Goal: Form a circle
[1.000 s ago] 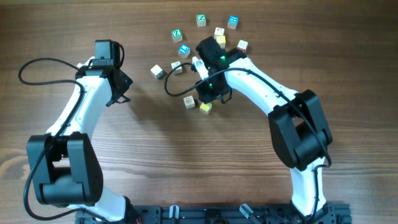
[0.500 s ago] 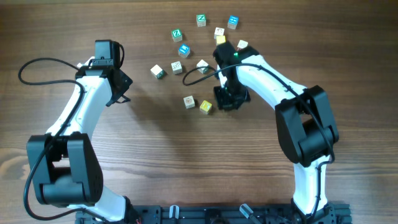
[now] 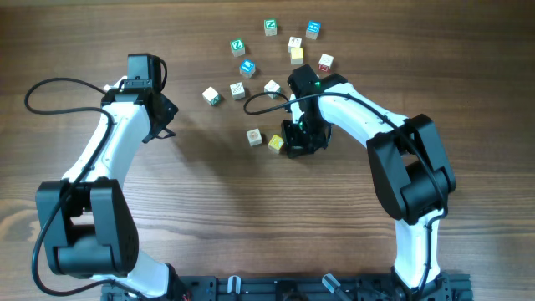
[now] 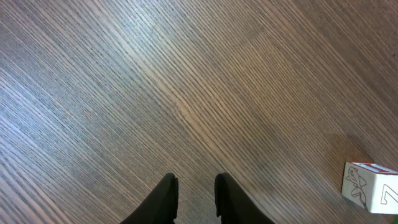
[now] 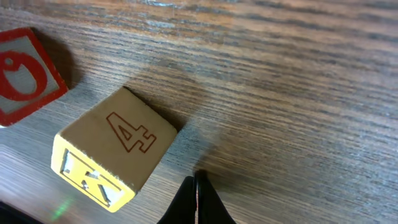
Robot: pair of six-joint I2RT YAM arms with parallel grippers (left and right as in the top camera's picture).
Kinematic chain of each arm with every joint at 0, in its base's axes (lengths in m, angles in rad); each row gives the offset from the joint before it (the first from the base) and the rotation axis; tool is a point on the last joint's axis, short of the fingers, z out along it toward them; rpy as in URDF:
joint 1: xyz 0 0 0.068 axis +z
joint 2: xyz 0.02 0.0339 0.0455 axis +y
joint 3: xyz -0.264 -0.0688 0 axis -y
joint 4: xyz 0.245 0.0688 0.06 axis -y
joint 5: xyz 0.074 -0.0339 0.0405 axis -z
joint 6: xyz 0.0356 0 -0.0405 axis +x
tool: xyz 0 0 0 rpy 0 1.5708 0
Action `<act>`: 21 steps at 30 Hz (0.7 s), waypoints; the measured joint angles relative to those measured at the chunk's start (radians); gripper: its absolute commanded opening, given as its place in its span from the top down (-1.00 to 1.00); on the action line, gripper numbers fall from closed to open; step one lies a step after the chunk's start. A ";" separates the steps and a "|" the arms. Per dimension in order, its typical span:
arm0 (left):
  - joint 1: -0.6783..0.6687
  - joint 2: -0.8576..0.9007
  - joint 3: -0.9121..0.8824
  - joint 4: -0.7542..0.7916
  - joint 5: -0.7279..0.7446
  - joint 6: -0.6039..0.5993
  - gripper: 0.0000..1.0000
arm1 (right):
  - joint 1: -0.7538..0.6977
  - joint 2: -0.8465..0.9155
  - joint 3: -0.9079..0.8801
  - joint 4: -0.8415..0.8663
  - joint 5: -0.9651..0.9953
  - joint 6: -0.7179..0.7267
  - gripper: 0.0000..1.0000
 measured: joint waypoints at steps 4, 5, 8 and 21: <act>0.000 0.000 0.000 0.000 0.000 0.000 0.55 | 0.000 0.000 0.000 0.004 -0.006 0.079 0.91; 0.000 0.000 0.000 0.000 0.000 0.000 0.55 | 0.000 0.000 0.000 0.010 -0.011 0.093 0.91; 0.000 0.000 0.000 0.000 0.000 0.000 0.55 | 0.000 0.000 0.000 0.036 -0.045 0.117 0.91; 0.000 0.000 0.000 0.000 0.000 0.000 0.55 | 0.000 0.000 -0.001 0.060 -0.082 0.283 0.91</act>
